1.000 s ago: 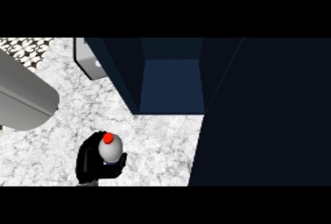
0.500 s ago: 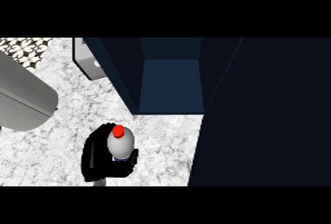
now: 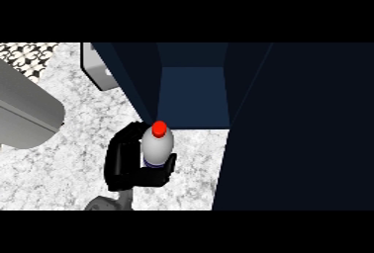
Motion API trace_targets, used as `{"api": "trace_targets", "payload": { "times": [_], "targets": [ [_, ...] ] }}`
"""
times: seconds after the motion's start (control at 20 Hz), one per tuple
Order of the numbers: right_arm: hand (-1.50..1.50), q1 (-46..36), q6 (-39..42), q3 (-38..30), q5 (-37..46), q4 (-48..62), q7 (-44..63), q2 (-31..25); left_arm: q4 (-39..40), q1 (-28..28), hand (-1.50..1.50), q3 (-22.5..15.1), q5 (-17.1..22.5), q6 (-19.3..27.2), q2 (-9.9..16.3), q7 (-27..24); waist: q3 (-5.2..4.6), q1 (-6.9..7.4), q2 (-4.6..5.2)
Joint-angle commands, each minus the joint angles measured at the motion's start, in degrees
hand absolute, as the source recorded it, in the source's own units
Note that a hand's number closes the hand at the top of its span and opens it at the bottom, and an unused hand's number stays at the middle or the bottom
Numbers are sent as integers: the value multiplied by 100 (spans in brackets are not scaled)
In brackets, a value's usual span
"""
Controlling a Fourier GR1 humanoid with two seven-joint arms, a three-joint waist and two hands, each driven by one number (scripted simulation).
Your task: Pick up the bottled water, place it into the cabinet and close the cabinet
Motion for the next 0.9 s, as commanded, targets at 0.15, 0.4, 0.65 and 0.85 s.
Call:
{"api": "trace_targets", "payload": {
  "times": [0.15,0.4,0.65,0.85],
  "targets": [
    [-150,-165,178,-341,192,-619,454,-154,-86,-1034,150,-110,-124,812,-4,799,0,12,11],
    [-150,245,67,111,313,-528,45,-176,453,-2016,150,78,-208,1313,-4,970,2,-30,7],
    [-150,195,-5,199,451,-447,93,-28,1307,-2627,150,61,-226,1593,-4,899,-1,-30,11],
    [-150,561,-11,400,411,-443,-394,-163,1785,-3036,150,276,-398,1584,-3,962,2,-44,6]
  ]
}}
